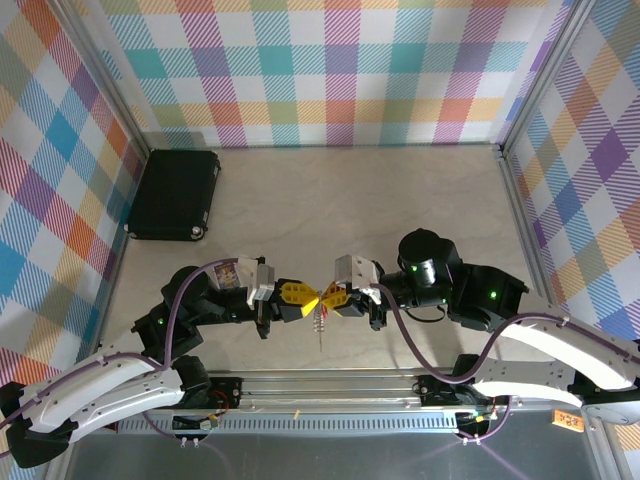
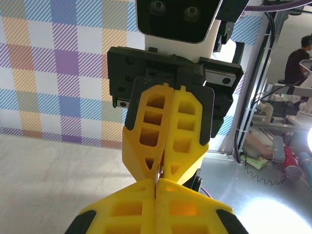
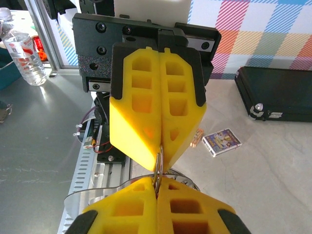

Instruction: Put the keys on the keyring

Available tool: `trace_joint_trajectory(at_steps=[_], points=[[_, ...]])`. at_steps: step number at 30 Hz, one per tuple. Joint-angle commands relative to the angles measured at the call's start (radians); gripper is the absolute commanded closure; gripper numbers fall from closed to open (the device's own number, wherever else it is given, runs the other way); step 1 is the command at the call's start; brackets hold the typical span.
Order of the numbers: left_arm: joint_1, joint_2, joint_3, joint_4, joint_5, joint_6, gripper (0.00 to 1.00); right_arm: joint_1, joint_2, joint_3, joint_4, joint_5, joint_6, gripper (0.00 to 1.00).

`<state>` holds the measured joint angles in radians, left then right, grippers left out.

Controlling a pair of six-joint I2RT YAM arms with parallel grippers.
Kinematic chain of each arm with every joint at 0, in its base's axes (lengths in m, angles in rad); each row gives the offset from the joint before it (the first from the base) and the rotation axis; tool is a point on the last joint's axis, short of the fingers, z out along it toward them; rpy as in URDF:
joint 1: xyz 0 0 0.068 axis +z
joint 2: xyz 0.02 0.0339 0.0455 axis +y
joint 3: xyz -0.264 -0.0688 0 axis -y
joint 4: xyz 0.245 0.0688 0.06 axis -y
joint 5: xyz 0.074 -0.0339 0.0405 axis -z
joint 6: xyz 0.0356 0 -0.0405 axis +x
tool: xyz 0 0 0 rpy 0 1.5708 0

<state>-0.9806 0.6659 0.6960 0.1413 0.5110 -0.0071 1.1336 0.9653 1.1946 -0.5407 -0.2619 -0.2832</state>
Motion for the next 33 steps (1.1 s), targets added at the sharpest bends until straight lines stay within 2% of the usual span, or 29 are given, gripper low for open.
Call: trace_joint_trajectory(at_steps=[1, 3, 4, 10, 13, 17, 20, 23, 28, 31, 33], points=[[-0.004, -0.004, 0.025, -0.045, -0.025, 0.032, 1.00, 0.008, -0.016, -0.002, 0.000, 0.017, -0.015, 1.00], [-0.004, 0.002, 0.060, -0.153, -0.058, 0.076, 0.90, 0.008, -0.009, 0.013, -0.039, 0.029, -0.031, 1.00], [-0.004, 0.004, 0.073, -0.194, -0.069, 0.095, 0.88, 0.008, 0.001, 0.025, -0.065, 0.037, -0.042, 1.00], [-0.004, 0.043, 0.158, -0.405, -0.103, 0.189, 0.86, 0.011, 0.069, 0.091, -0.180, 0.018, -0.081, 1.00], [-0.004, 0.065, 0.179, -0.455, -0.095, 0.206, 0.84, 0.012, 0.084, 0.104, -0.194, 0.008, -0.088, 1.00], [-0.004, 0.085, 0.191, -0.462, -0.086, 0.212, 0.84, 0.012, 0.106, 0.115, -0.212, -0.004, -0.094, 1.00], [-0.005, 0.095, 0.191, -0.456, -0.077, 0.211, 0.95, 0.014, 0.122, 0.111, -0.216, -0.016, -0.093, 1.00], [-0.004, 0.097, 0.186, -0.434, -0.071, 0.203, 1.00, 0.014, 0.130, 0.109, -0.216, -0.017, -0.090, 1.00], [-0.004, 0.064, 0.164, -0.347, -0.078, 0.173, 1.00, 0.014, 0.124, 0.109, -0.207, -0.019, -0.080, 1.00], [-0.004, 0.045, 0.141, -0.271, -0.079, 0.132, 1.00, 0.015, 0.109, 0.097, -0.172, -0.014, -0.061, 0.91], [-0.004, 0.041, 0.129, -0.225, -0.065, 0.112, 1.00, 0.015, 0.092, 0.079, -0.139, -0.016, -0.048, 0.89]])
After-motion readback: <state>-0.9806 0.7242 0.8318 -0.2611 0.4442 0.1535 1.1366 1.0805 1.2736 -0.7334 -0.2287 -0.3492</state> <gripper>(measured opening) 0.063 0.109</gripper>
